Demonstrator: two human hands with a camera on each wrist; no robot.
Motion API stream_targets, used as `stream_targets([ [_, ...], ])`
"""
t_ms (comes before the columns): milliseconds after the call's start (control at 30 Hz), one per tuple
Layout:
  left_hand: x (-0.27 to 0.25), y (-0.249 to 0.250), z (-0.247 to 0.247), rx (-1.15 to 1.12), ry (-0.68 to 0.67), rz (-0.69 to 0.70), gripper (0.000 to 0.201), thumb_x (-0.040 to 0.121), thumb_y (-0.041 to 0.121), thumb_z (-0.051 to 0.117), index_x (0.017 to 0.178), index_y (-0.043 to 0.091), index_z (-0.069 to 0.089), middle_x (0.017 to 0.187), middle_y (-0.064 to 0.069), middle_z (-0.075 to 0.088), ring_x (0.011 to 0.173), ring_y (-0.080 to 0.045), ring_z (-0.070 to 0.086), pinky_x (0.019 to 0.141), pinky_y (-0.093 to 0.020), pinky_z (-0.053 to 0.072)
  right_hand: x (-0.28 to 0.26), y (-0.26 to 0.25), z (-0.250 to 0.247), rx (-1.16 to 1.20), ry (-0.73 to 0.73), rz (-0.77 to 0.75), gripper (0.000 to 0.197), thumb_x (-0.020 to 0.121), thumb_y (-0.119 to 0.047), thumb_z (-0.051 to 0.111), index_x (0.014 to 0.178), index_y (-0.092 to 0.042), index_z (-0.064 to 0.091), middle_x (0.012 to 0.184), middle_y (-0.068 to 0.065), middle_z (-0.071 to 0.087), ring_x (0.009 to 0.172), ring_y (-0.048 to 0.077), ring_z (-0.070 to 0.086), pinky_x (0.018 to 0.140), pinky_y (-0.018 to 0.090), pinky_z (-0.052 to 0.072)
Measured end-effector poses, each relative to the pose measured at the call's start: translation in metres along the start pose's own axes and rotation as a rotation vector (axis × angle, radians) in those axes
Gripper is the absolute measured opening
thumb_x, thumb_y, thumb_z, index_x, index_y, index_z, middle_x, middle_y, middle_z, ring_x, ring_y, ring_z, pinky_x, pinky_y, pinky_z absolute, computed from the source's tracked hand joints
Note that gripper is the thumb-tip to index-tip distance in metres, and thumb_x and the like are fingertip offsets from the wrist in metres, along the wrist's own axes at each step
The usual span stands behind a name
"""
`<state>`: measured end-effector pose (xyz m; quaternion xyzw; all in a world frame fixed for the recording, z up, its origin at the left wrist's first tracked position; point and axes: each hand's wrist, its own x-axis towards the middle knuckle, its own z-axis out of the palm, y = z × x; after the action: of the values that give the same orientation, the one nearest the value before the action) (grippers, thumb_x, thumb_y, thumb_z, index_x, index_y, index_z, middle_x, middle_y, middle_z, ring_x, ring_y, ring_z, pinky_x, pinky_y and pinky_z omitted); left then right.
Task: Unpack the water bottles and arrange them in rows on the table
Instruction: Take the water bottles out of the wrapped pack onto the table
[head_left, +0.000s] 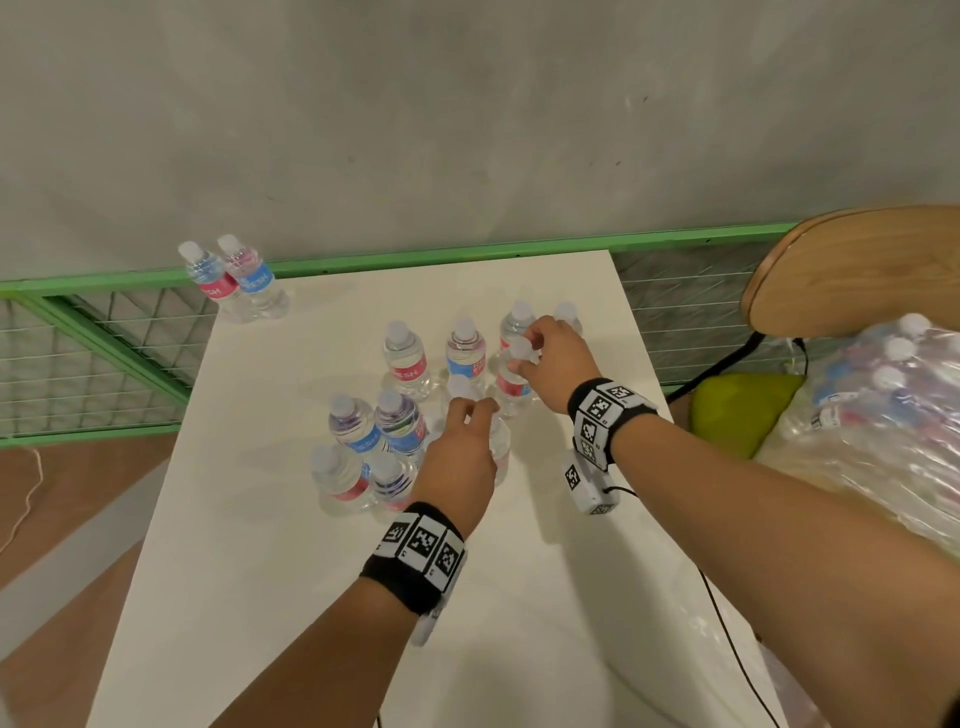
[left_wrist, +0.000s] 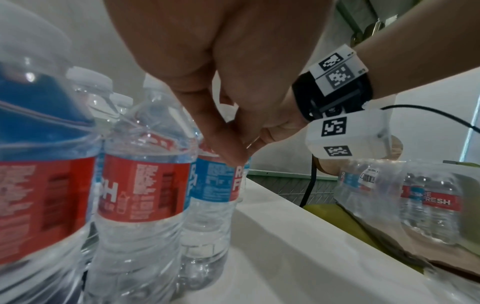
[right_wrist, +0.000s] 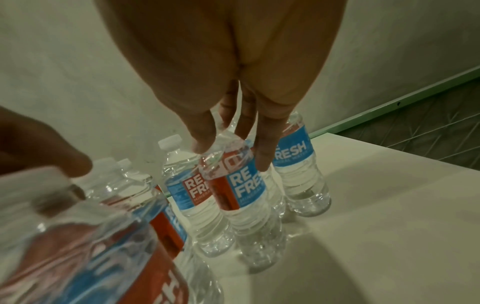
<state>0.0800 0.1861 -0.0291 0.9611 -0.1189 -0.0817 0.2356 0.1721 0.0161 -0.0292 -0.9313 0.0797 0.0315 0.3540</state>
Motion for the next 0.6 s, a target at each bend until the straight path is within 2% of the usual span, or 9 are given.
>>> stream_targets([
  [100, 0.001, 0.000, 0.001, -0.002, 0.003, 0.000, 0.068, 0.079, -0.004, 0.062, 0.137, 0.023, 0.038, 0.137, 0.000, 0.032, 0.079, -0.025, 0.063, 0.067, -0.036, 0.055, -0.015, 0.007, -0.008, 0.032, -0.046, 0.035, 0.052, 0.080, -0.030, 0.075, 0.124, -0.017, 0.049, 0.114, 0.002, 0.056, 0.100, 0.020, 0.057, 0.085, 0.029, 0.045],
  [167, -0.001, 0.001, 0.000, -0.032, 0.010, -0.009, 0.071, 0.078, -0.004, 0.063, 0.139, 0.023, 0.039, 0.140, 0.000, 0.033, 0.085, -0.024, 0.064, 0.070, -0.033, 0.055, -0.032, 0.015, -0.016, 0.029, -0.075, 0.053, 0.053, 0.080, -0.032, 0.075, 0.125, -0.017, 0.050, 0.113, 0.001, 0.056, 0.098, 0.016, 0.056, 0.086, 0.027, 0.045],
  [233, -0.006, 0.004, -0.001, -0.088, 0.030, 0.006, 0.069, 0.079, -0.001, 0.063, 0.140, 0.023, 0.040, 0.142, 0.001, 0.034, 0.092, -0.023, 0.063, 0.073, -0.033, 0.056, -0.054, 0.030, -0.025, 0.012, -0.090, 0.066, 0.039, 0.082, -0.031, 0.073, 0.116, -0.018, 0.058, 0.110, -0.001, 0.059, 0.091, 0.013, 0.056, 0.086, 0.027, 0.047],
  [333, -0.014, 0.017, -0.003, -0.149, 0.136, 0.081, 0.059, 0.080, 0.010, 0.067, 0.133, 0.024, 0.045, 0.138, 0.006, 0.036, 0.089, -0.016, 0.060, 0.069, -0.033, 0.055, -0.095, 0.060, -0.041, 0.067, -0.074, 0.103, 0.018, 0.084, -0.027, 0.072, 0.098, -0.023, 0.063, 0.098, -0.005, 0.063, 0.083, 0.013, 0.060, 0.078, 0.024, 0.049],
  [400, -0.014, 0.033, -0.003, -0.223, 0.169, 0.121, 0.053, 0.081, 0.014, 0.067, 0.128, 0.026, 0.048, 0.130, 0.011, 0.041, 0.087, -0.003, 0.052, 0.069, -0.021, 0.047, -0.125, 0.082, -0.054, 0.126, -0.057, 0.134, 0.010, 0.085, -0.025, 0.071, 0.092, -0.025, 0.064, 0.091, -0.009, 0.065, 0.080, 0.011, 0.062, 0.069, 0.019, 0.047],
  [467, -0.011, 0.055, 0.002, -0.257, 0.101, 0.185, 0.041, 0.083, 0.018, 0.065, 0.121, 0.028, 0.052, 0.120, 0.017, 0.048, 0.079, 0.002, 0.049, 0.068, -0.011, 0.036, -0.152, 0.104, -0.068, 0.180, -0.015, 0.203, 0.005, 0.087, -0.023, 0.069, 0.089, -0.024, 0.065, 0.086, -0.009, 0.066, 0.078, 0.010, 0.062, 0.063, 0.016, 0.047],
  [533, -0.006, 0.082, 0.013, -0.256, -0.043, 0.279, 0.029, 0.086, 0.019, 0.063, 0.111, 0.031, 0.056, 0.110, 0.020, 0.053, 0.068, 0.005, 0.051, 0.069, -0.011, 0.036, -0.175, 0.129, -0.081, 0.253, 0.063, 0.299, 0.006, 0.087, -0.019, 0.068, 0.085, -0.024, 0.066, 0.081, -0.005, 0.067, 0.075, 0.013, 0.062, 0.063, 0.018, 0.049],
  [600, -0.002, 0.114, 0.032, -0.256, -0.213, 0.369, 0.021, 0.087, 0.020, 0.061, 0.105, 0.031, 0.058, 0.100, 0.018, 0.058, 0.067, 0.009, 0.051, 0.071, -0.015, 0.039, -0.196, 0.153, -0.093, 0.299, 0.145, 0.372, 0.011, 0.087, -0.017, 0.069, 0.079, -0.024, 0.065, 0.076, 0.000, 0.067, 0.070, 0.016, 0.061, 0.062, 0.023, 0.051],
])
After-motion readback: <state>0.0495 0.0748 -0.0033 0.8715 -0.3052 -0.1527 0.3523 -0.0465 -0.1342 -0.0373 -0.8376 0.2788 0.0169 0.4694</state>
